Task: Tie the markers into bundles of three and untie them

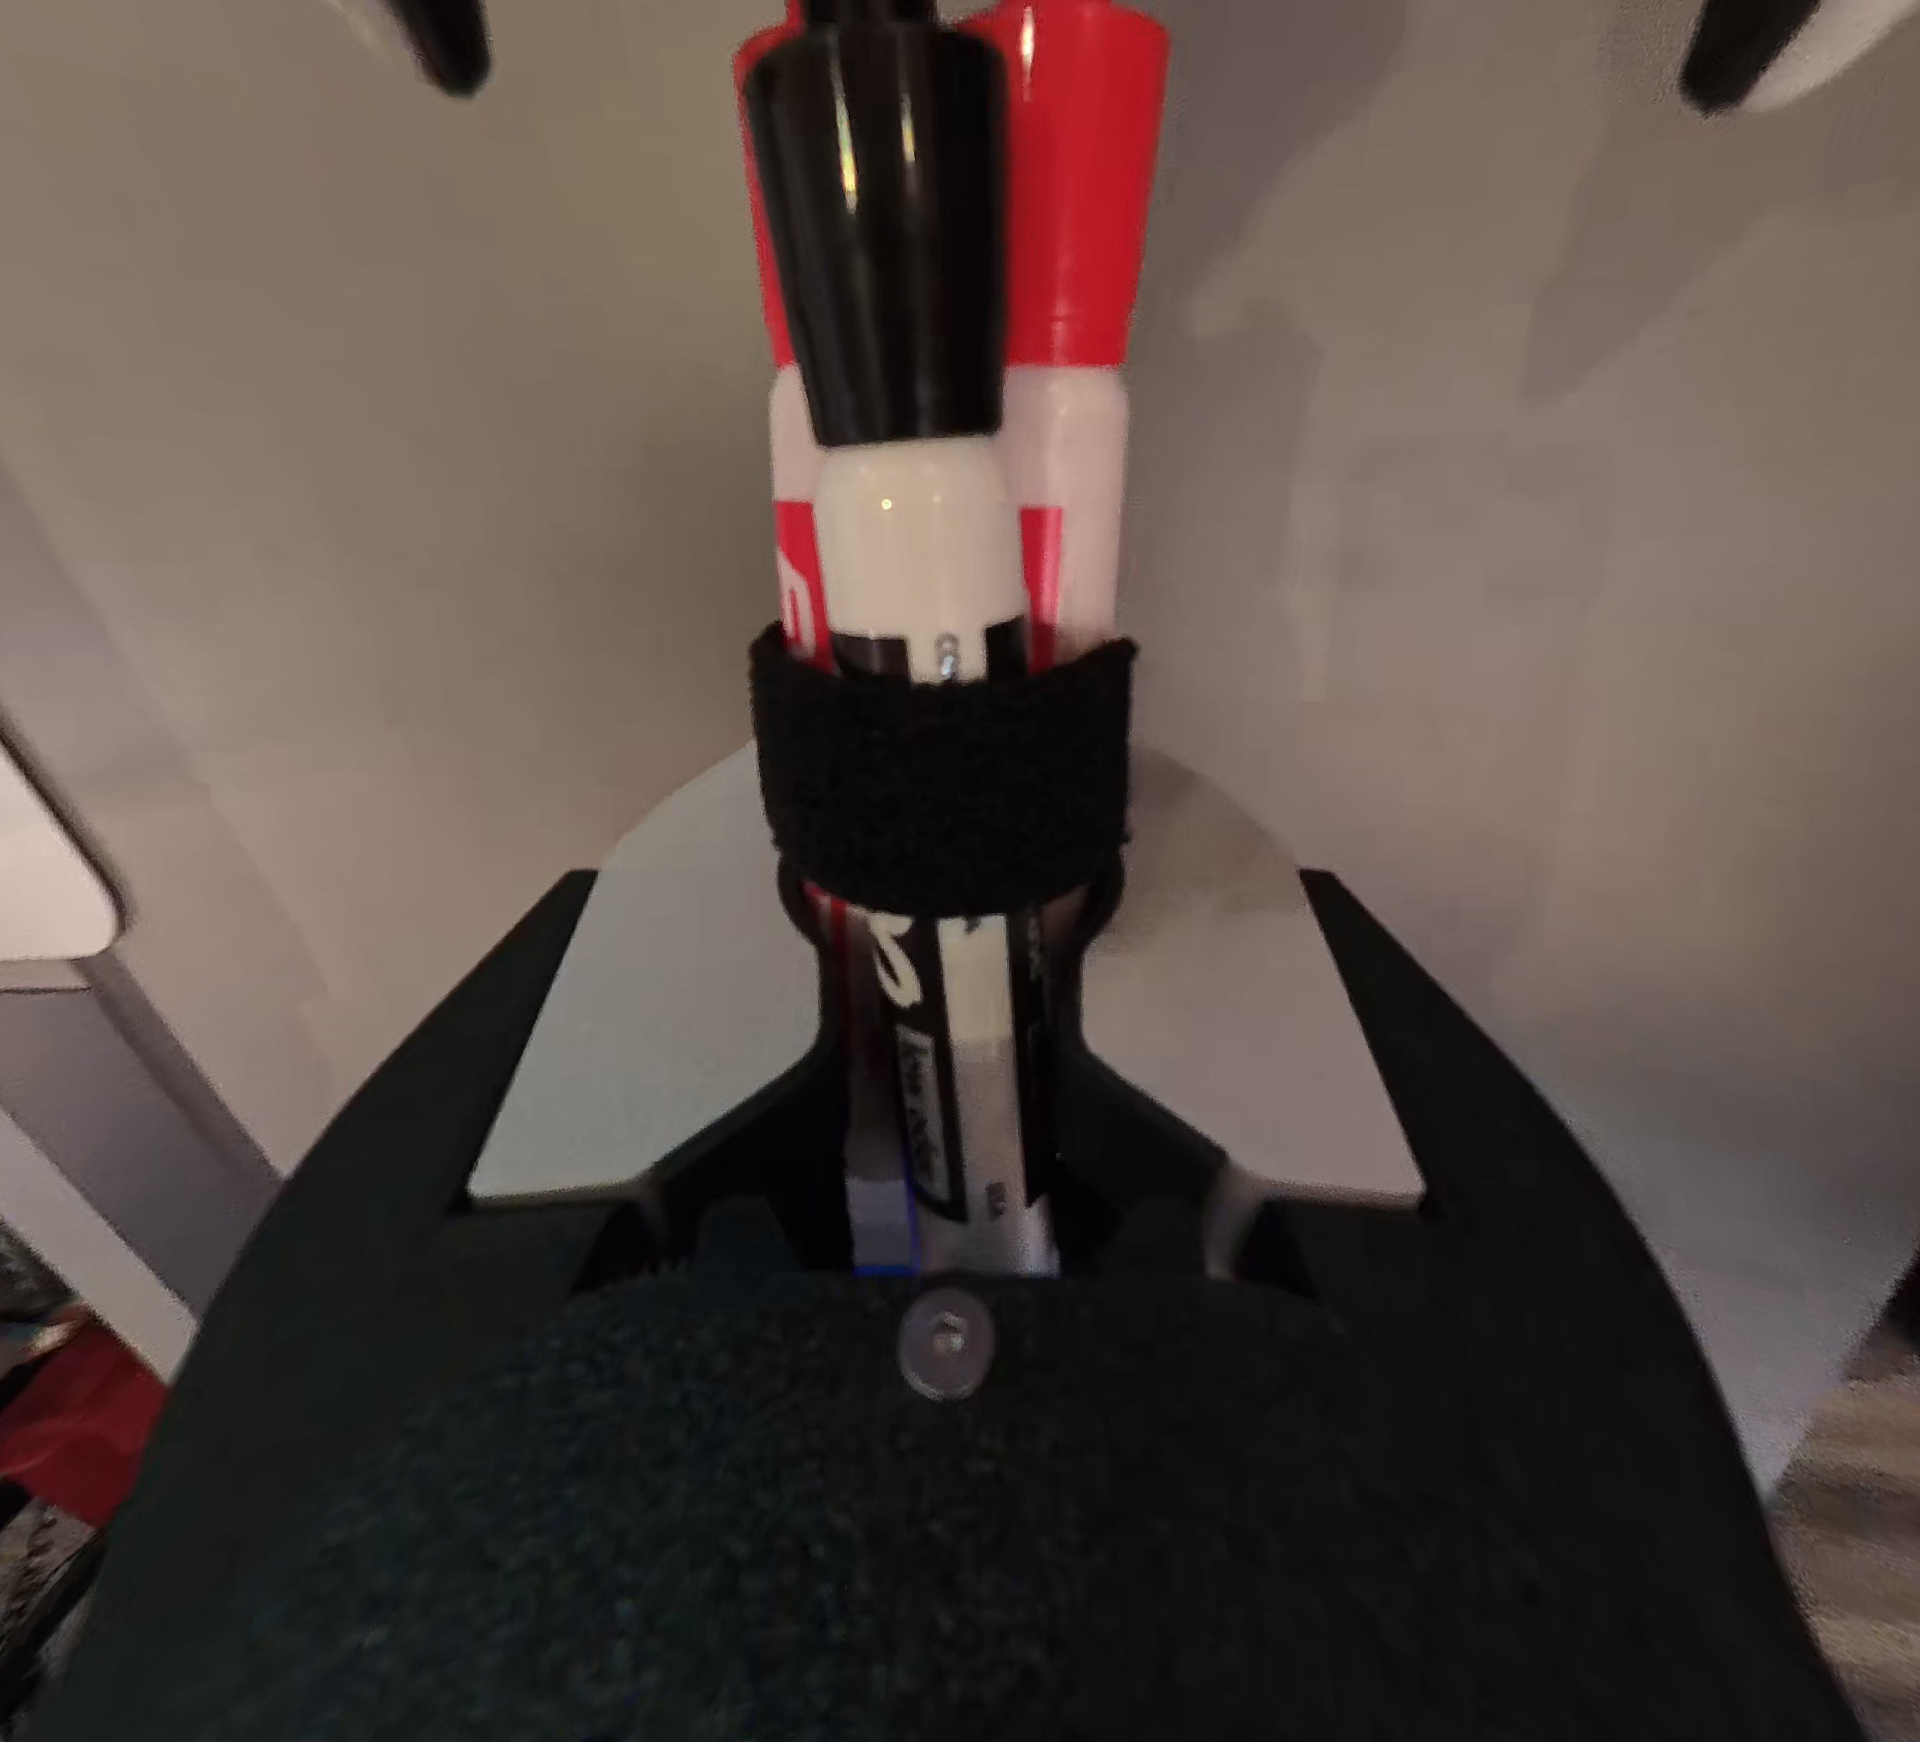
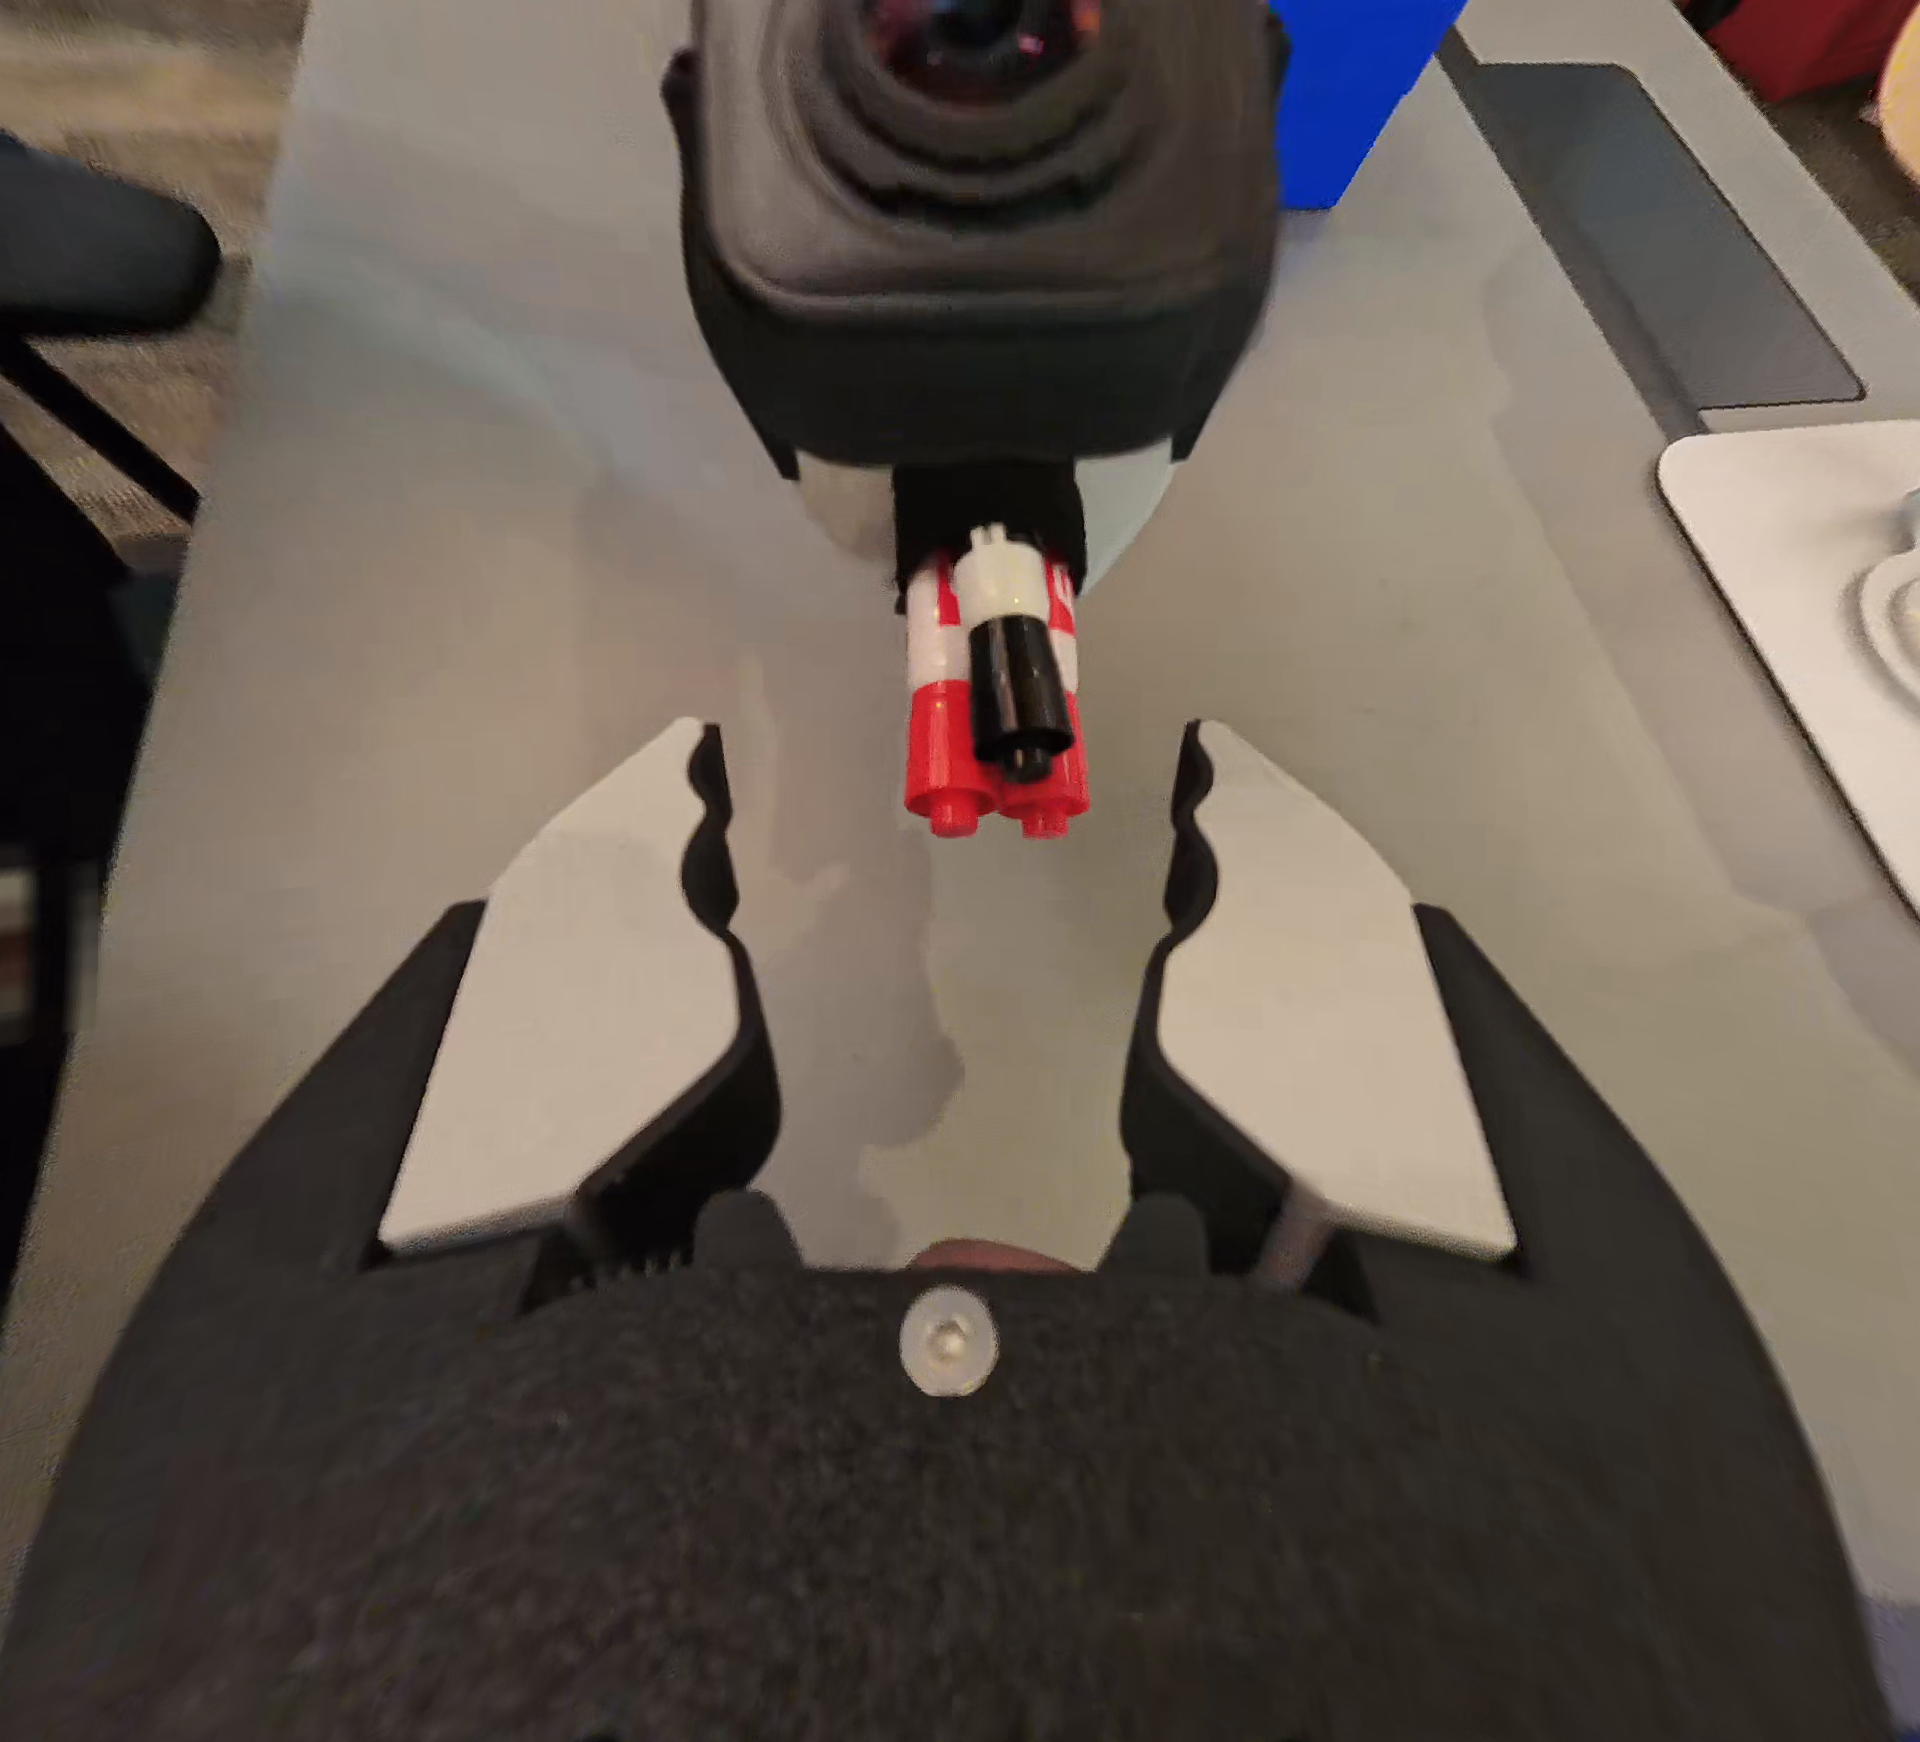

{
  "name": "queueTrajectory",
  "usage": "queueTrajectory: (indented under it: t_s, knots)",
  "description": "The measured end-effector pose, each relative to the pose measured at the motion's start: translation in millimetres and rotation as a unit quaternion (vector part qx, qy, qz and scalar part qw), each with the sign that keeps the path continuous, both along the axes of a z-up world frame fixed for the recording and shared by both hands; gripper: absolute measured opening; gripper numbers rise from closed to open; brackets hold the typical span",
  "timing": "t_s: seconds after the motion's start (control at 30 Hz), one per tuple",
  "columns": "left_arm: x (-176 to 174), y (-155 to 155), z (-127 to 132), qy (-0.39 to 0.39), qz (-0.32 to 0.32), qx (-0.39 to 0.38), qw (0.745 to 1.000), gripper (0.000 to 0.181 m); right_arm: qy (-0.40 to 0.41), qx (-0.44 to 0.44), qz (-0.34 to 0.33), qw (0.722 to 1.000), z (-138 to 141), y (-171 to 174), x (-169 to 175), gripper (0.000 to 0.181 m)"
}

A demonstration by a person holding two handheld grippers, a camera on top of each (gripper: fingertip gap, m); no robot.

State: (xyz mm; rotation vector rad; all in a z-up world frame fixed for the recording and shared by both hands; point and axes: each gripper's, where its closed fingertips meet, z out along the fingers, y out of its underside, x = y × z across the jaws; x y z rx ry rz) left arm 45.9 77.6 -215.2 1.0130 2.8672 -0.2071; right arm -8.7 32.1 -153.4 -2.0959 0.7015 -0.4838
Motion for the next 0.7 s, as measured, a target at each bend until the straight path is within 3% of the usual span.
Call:
queueTrajectory:
  t_s: [0.13, 0.4, 0.53, 0.7]
  knots:
    - [-5, -5, -1, 0.019, 0.004, 0.012, 1.0, 0.044, 0.021, -0.018, 0.024, 0.999, -6, 1, 5, 0.078]
    - [-16, -12, 0, 0.014, -0.019, 0.024, 0.999, 0.044, 0.115, 0.045, 0.046, 0.991, -11, 9, 11, 0.059]
    - [-16, -8, -1, 0.004, -0.024, 0.035, 0.999, 0.044, 0.119, 0.053, 0.006, 0.991, -8, -8, 14, 0.062]
    - [-5, -8, -18, 0.01, 0.01, 0.049, 0.999, 0.044, 0.112, 0.044, -0.098, 0.988, -16, -46, 2, 0.066]
